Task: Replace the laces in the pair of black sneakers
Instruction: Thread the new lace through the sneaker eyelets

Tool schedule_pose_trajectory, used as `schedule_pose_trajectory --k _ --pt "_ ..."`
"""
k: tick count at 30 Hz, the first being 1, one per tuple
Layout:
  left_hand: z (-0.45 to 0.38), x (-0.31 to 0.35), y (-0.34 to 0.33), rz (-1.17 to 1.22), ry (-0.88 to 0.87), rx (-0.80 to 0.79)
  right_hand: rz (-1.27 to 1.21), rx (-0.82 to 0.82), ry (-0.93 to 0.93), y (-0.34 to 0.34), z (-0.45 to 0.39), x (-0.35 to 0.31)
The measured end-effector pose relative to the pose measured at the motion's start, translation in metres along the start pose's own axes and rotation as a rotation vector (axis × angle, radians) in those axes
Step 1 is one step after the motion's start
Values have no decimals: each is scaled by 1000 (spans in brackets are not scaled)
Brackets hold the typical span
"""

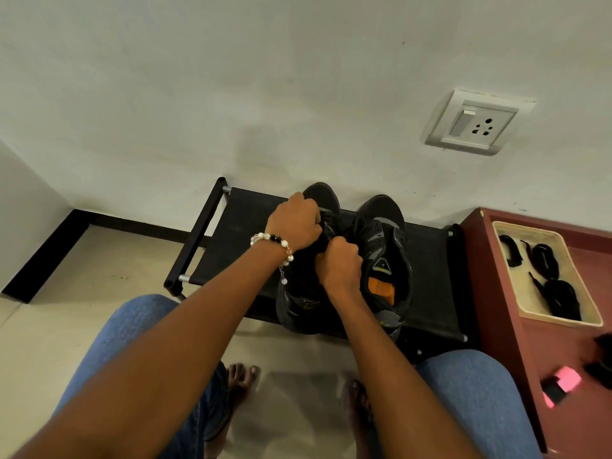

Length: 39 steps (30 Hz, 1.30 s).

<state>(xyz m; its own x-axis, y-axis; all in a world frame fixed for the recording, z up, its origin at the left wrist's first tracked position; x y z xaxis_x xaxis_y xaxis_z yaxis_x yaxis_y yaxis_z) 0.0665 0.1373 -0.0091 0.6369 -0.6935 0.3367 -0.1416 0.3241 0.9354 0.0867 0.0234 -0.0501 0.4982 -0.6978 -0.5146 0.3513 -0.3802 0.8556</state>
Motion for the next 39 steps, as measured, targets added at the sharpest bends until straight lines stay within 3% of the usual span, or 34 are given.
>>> schedule_pose_trajectory --k 5,8,13,16,18,19,21,25,27,30,35,37,39 --pt "7 14 9 -145 -22 197 -20 1 -21 -1 -1 2" --pt "-2 6 8 -76 4 127 -18 0 -22 0 0 1" --pt "-8 -28 18 969 398 -189 -16 4 -4 2 2 0" --pt "1 -19 32 1603 393 -320 -8 0 2 2 3 -2" --pt "2 -16 37 1839 385 -340 -1 0 -3 3 3 -2" --pt "1 -17 37 1823 393 -318 0 -2 -5 3 3 -2" --pt "-3 -22 35 1536 376 -211 1 -3 -6 3 3 -1" --pt "-5 -14 38 572 125 105 -13 6 -21 1 0 0" --pt "-5 -5 18 257 29 72 -12 6 -21 -1 0 1" --pt "-2 0 3 -12 25 100 -11 10 -18 -1 0 1" --pt "2 11 5 -104 -19 181 -9 10 -25 -3 -2 3" --pt "-4 1 1 62 61 61 -2 8 -22 -3 -2 3" --pt "-10 -16 -5 416 251 -122 -3 9 -15 -2 -1 2"
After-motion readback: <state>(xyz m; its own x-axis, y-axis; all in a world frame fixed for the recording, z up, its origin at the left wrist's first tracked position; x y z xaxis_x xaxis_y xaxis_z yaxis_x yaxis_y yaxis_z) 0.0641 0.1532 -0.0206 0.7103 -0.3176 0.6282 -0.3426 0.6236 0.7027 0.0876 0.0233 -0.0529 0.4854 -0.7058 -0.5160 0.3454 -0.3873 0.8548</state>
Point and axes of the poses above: each hand's wrist, its own z-axis away from the middle knuckle, its own y-axis out of the back of the hand, x = y × z, the point moved 8 cm from there along -z, towards the middle knuckle, and after that the axes turned 14 degrees about y, right-handed, at the moved point
